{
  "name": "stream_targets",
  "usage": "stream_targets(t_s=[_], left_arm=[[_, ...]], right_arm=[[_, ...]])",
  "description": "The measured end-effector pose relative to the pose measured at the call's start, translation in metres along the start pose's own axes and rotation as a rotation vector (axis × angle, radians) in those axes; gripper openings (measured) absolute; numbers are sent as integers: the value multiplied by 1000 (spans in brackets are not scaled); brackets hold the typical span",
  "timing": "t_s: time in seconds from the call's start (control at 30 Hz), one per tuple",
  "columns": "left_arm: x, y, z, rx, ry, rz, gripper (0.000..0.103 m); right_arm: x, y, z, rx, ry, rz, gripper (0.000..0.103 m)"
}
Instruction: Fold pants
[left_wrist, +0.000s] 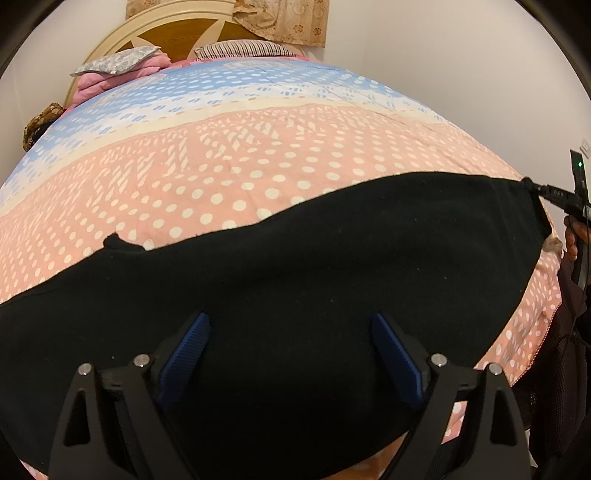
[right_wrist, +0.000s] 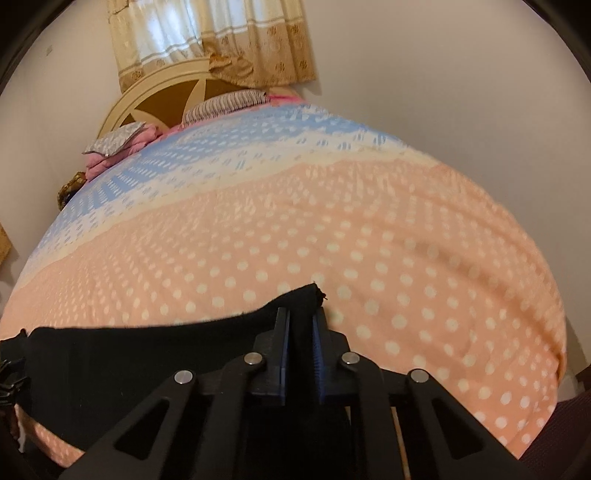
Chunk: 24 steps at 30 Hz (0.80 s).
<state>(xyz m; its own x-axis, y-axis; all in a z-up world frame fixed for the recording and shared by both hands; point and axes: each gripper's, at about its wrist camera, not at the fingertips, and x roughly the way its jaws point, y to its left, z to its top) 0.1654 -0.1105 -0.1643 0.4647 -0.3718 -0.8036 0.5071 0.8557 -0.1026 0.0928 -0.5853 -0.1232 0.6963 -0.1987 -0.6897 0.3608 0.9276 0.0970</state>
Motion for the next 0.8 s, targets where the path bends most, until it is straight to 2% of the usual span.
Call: stream_targets(t_s=[0.13, 0.17, 0.2, 0.23, 0.27, 0.43, 0.5, 0.63, 0.73, 0.8], left_arm=[[1, 0, 1, 0, 1, -2, 93], [1, 0, 0, -1, 2, -4, 93], [1, 0, 0, 0, 2, -5, 93], [1, 0, 0, 1, 1, -7, 93], [1, 0, -1, 1, 0, -7, 93], [1, 0, -2, -5, -4, -10, 95], [2, -2, -3, -4, -7, -8, 96], [0, -2, -2, -7, -5, -9, 96], [-9, 2, -2, -29, -26, -27, 96], [-15, 8, -2, -47, -43, -27, 96]], right_arm=[[15, 2, 2, -20, 43, -7, 11], [15, 1, 1, -12, 41, -5, 22], [13, -3, 0, 1, 38, -28, 46], [11, -6, -1, 10, 38, -45, 56], [6, -11, -3, 32, 32, -68, 59], [-17, -33, -22, 109, 18, -38, 59], [-9, -37, -33, 80, 52, -84, 59], [-13, -52, -35, 183, 32, -37, 59], [-31, -56, -37, 271, -16, 119, 58], [-38, -52, -41, 271, -11, 108, 50]])
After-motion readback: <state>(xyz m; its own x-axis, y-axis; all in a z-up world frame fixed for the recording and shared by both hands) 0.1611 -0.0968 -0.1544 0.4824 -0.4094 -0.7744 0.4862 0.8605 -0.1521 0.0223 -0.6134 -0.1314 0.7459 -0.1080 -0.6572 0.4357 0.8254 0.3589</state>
